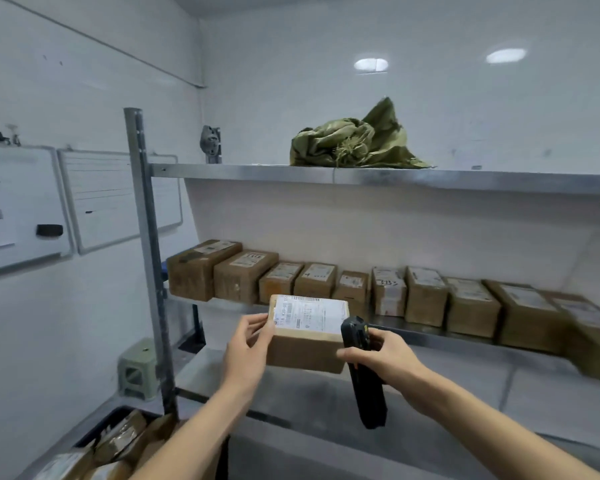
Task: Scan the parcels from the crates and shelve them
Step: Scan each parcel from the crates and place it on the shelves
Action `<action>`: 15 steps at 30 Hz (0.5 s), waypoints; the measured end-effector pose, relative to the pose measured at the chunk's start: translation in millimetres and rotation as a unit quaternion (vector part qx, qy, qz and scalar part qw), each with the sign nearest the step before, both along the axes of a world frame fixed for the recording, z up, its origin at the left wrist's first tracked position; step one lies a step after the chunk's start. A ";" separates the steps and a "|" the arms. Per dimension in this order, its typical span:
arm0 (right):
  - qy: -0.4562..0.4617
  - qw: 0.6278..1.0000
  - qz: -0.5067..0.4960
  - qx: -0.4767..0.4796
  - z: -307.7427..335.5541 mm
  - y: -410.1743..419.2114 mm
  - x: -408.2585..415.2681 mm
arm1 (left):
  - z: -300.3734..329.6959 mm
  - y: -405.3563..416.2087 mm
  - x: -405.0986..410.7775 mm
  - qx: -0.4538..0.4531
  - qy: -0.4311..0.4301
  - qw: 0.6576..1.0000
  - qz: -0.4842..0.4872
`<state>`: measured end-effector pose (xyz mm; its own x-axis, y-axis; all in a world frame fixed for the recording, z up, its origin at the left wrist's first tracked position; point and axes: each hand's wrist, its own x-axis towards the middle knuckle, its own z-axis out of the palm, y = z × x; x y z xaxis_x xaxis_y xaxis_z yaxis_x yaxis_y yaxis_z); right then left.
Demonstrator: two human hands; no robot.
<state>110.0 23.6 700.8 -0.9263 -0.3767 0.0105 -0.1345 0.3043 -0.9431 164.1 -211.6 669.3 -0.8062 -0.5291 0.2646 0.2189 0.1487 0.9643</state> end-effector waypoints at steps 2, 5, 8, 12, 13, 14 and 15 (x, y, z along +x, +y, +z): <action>0.003 1.000 -0.016 -0.001 3.1 34.4 -0.2 | 3.8 30.1 -11.6 -0.008 -0.011 1.000 -0.011; 0.006 0.999 -0.040 -0.002 7.9 89.3 1.2 | 11.8 80.1 -27.2 -0.018 -0.027 0.998 -0.045; 0.008 0.998 -0.057 -0.001 13.6 145.6 2.6 | 18.9 133.0 -38.2 -0.039 -0.033 0.996 -0.077; 0.019 0.996 -0.083 -0.004 20.2 214.2 1.6 | 36.7 202.1 -43.3 -0.049 -0.015 0.993 -0.105; 0.020 0.996 -0.087 -0.004 20.5 231.0 1.0 | 41.8 218.9 -45.5 -0.047 -0.016 0.992 -0.116; 0.018 0.996 -0.091 -0.005 21.1 247.6 0.8 | 46.7 236.2 -47.6 -0.039 -0.017 0.990 -0.131; 0.017 0.995 -0.094 -0.004 21.7 263.9 1.1 | 51.0 252.9 -49.6 -0.031 -0.016 0.989 -0.145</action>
